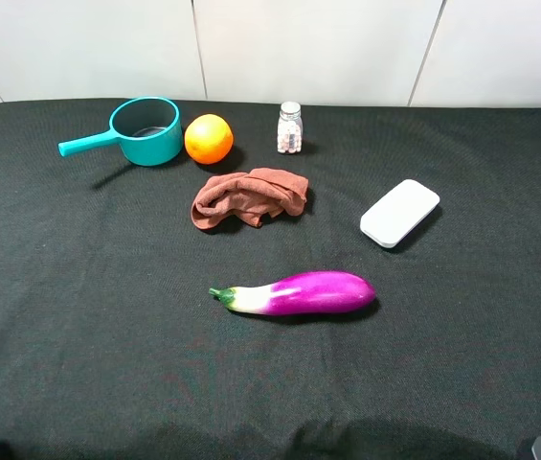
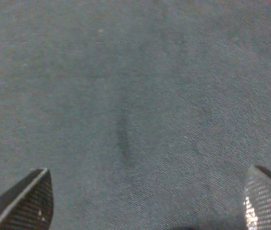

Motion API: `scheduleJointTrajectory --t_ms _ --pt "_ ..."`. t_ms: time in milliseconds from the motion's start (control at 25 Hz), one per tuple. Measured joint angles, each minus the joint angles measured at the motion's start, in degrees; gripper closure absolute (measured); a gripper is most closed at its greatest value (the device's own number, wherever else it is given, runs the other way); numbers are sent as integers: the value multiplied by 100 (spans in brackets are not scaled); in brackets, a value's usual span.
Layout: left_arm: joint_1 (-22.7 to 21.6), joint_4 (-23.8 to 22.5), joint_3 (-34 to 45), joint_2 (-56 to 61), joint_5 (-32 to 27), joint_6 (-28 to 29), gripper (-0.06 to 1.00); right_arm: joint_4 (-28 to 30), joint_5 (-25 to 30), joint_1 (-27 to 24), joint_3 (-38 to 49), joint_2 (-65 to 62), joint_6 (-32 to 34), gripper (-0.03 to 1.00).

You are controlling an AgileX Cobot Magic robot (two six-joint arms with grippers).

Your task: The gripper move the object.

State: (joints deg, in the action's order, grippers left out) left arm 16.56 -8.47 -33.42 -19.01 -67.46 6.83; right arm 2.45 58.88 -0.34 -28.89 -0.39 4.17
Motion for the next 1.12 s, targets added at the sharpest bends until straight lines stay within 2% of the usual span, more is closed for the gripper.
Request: scheduleJointTrajectory --t_ms 560,880,1120 --pt "-1107 99 336 1870 185 -146 11 0 0 0 0 0 0 27" --pt "-1528 473 514 1946 564 -212 11 0 0 0 0 0 0 27" --pt "-1764 516 526 1946 642 -275 11 0 0 0 0 0 0 27"
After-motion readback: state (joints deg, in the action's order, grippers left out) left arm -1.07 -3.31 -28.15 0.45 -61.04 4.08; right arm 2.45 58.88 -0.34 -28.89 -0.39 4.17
